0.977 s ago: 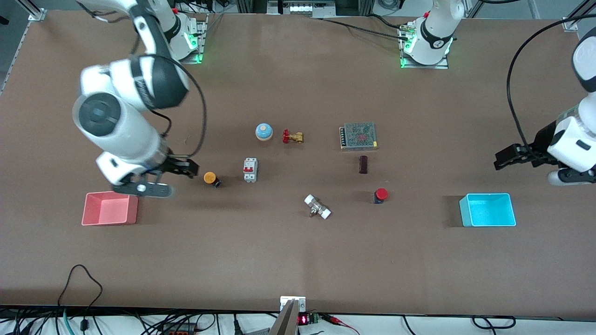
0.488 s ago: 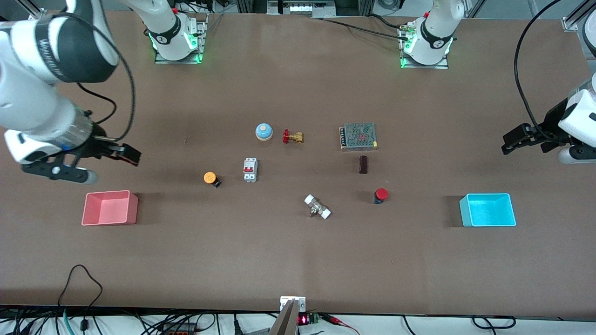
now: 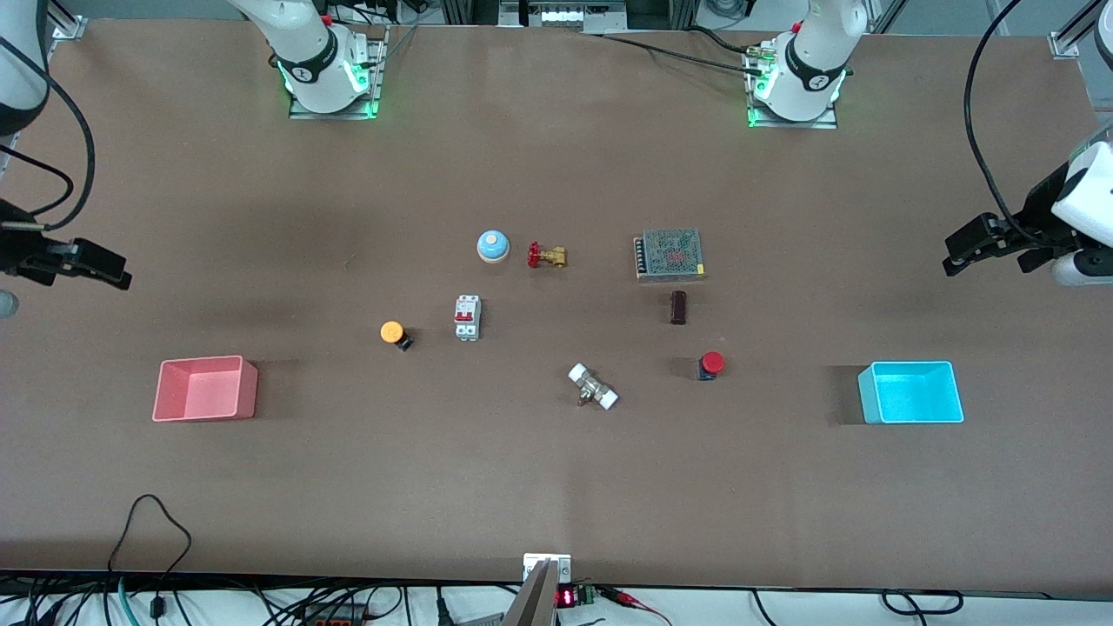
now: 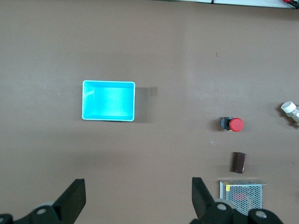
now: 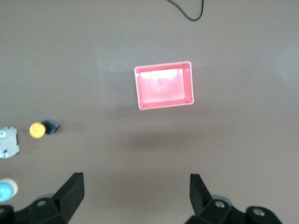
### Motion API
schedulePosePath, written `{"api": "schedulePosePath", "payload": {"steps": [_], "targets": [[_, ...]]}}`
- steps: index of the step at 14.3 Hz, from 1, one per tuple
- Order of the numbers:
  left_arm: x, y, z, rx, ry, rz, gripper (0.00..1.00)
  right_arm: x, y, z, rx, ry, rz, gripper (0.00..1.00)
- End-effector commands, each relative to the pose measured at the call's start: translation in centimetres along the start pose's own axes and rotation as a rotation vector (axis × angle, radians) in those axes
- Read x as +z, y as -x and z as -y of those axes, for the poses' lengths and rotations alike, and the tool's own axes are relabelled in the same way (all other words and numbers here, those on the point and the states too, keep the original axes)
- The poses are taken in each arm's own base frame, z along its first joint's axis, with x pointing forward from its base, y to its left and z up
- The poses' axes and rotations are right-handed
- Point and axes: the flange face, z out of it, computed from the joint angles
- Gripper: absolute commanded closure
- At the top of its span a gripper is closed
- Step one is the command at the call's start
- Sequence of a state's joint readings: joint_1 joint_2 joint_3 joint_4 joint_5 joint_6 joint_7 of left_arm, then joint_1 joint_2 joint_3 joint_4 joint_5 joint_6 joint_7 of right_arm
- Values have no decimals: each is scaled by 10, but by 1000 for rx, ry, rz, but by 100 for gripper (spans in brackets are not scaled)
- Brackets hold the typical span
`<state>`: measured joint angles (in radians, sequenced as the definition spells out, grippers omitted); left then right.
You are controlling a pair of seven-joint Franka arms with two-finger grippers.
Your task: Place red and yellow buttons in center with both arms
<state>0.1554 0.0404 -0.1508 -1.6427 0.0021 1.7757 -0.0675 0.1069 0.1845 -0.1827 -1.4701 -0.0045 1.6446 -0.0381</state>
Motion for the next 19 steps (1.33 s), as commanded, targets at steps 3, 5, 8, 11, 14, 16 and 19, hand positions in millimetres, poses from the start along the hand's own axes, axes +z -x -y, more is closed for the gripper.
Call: {"api": "schedulePosePath", "payload": {"steps": [3,5,8,11,14,16,19], "targets": [[-6,9,12,40,-6,13,0,-21,44,8,-24,-31,9,0],[-15,13,16,33,-8,1,0,-15,49,6,-28,-32,27,0],[-17,16,11,40,-6,5,0,-14,51,5,-25,-31,31,0],[-17,16,16,28,-6,5,0,-19,53,8,-39,-29,41,0],[-18,16,18,23,-7,5,0,-22,53,7,-37,-28,35,0],[-19,18,17,17,-7,17,0,-27,52,6,-35,-28,26,0],[-29,24,17,15,-2,10,0,-28,52,9,-40,-28,23,0]]}}
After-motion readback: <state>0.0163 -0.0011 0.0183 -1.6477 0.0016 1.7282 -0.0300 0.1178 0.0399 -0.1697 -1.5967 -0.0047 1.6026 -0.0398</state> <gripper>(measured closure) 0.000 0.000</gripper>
